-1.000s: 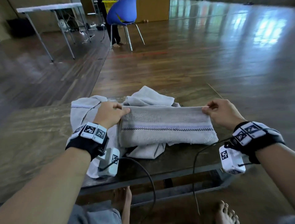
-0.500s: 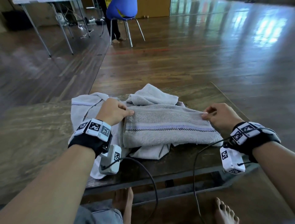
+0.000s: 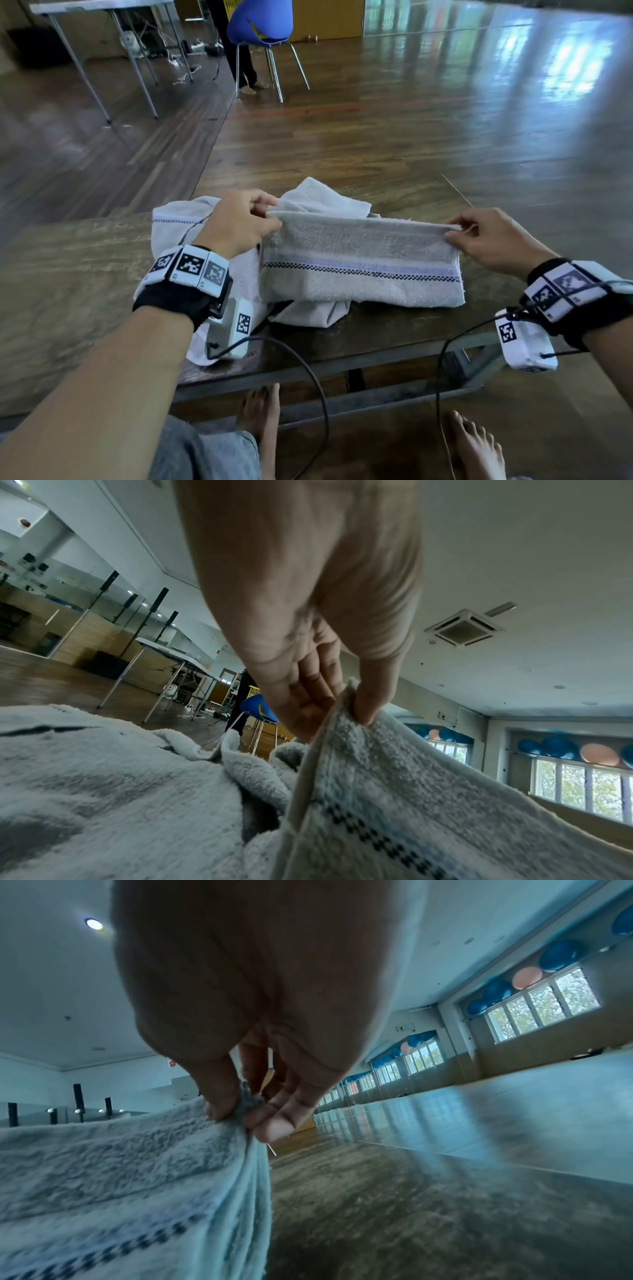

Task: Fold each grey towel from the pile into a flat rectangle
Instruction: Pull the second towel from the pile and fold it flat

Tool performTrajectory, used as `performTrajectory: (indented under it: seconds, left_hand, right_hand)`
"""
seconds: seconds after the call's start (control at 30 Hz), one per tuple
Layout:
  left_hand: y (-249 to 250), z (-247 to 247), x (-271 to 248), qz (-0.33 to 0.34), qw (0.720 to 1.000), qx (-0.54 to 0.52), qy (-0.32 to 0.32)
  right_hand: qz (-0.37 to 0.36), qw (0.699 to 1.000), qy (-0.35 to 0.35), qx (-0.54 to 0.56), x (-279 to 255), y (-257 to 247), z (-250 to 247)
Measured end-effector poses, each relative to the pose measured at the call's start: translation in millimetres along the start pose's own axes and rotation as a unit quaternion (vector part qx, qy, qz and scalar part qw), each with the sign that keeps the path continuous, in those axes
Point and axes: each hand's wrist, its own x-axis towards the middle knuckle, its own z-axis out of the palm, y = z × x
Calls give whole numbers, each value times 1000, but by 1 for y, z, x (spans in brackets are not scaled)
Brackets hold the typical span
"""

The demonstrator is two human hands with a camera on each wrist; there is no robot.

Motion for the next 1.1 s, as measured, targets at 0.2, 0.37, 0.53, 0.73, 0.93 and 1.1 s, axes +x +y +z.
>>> performTrajectory:
  seconds: [0.2,0.37,0.53,0.73,0.93,1.1]
  left_hand:
    - [9,2,0,7,997,76,-33]
    - [28,-5,0,65,995,55,46]
    - [54,-16,-12,162,974,-80,136]
    - [30,-9,-23,169,985,-22,-39]
    - [-13,26,-23,-10,954,152,-259]
    - [-9,42,-26,-24,964,194,-180]
  right_hand:
    - [48,995,-34,-79,-4,-2,-8]
    - [57,995,54,-54,-1,-9,-21]
    - [-13,953,272,131,-4,-24,-47]
    - [8,983,145,112,-36,9,-50]
    - [150,983,-85,-63,-67,57,-28]
    - [167,980,-56,-95,-63,49,-12]
